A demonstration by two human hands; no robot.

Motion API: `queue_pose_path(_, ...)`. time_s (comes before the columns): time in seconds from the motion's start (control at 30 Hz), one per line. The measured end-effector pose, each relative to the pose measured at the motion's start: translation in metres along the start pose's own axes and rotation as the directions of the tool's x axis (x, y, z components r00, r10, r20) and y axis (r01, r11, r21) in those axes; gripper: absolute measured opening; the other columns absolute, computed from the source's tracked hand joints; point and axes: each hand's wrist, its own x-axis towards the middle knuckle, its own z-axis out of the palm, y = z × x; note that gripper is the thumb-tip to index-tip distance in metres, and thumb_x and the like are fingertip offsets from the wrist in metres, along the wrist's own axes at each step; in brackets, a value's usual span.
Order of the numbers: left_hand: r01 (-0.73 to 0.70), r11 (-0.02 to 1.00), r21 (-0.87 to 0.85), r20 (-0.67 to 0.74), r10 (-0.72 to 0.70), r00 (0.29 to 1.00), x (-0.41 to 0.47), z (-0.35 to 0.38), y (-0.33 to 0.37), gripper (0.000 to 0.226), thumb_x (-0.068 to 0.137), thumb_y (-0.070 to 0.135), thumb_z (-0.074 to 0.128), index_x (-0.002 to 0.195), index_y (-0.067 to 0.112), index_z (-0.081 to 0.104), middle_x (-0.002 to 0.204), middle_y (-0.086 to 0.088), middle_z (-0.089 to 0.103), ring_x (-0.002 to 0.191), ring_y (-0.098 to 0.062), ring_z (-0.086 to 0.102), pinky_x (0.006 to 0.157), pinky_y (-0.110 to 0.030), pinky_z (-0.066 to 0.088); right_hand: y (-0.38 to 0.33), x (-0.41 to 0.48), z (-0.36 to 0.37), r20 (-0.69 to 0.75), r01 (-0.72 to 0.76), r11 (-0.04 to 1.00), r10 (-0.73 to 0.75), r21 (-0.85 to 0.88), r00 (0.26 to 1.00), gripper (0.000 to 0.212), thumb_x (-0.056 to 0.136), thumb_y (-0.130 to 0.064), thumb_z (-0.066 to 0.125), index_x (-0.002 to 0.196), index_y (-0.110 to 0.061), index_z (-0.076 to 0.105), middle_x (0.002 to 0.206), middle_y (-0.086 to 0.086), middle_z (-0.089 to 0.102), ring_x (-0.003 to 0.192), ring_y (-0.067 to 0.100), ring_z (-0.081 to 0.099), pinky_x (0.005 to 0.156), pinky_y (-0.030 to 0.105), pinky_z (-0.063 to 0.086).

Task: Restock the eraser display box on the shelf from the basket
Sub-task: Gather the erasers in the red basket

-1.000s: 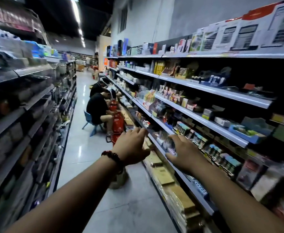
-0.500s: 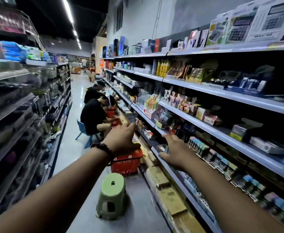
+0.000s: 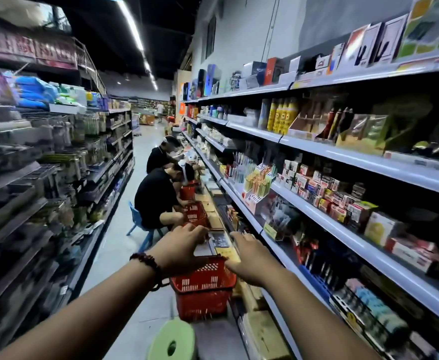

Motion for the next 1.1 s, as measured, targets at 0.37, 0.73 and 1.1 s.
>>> queue_pose_path(0.37,0.169,0.986,-0.015,0.014,-0.168,0.986,0.17,0.049,-0.108,0.065,0.087,0.056,0.067,0.141,0.028,0.046,0.134,-0.001,0.055,0.121,-0.023,0.053,0.099,-0.035,0.046,0.031,0.241,0.032,0.096,0.112,0.993,-0.116,0.048,0.989,0.076,0.093,-0.043,0.066,0.155,-0.025,0.027,0.153,0.009,0.04,0.14,0.033,0.043,0.111,0.044,0.042)
queue_pose_path(0.73,0.056,0.994,-0.099,0.106,-0.046,0.993,0.323,0.126,-0.26,0.072,0.087,0.059,0.066,0.147,0.028,0.041,0.144,0.0,0.05,0.13,-0.021,0.05,0.106,-0.037,0.044,0.031,0.419,0.104,0.127,-0.068,0.998,0.065,0.015,0.99,0.079,0.093,-0.04,0.066,0.159,-0.022,0.025,0.157,0.011,0.039,0.14,0.032,0.043,0.112,0.04,0.042)
queue_pose_path(1.1,-0.021,0.976,-0.215,0.358,0.098,0.929,0.455,0.212,-0.389,0.073,0.083,0.054,0.066,0.145,0.022,0.044,0.147,-0.005,0.051,0.133,-0.027,0.05,0.108,-0.041,0.044,0.039,0.542,0.191,0.18,-0.391,0.911,0.367,0.128,0.913,0.078,0.088,-0.04,0.073,0.153,-0.02,0.035,0.146,0.012,0.046,0.131,0.035,0.05,0.107,0.044,0.046)
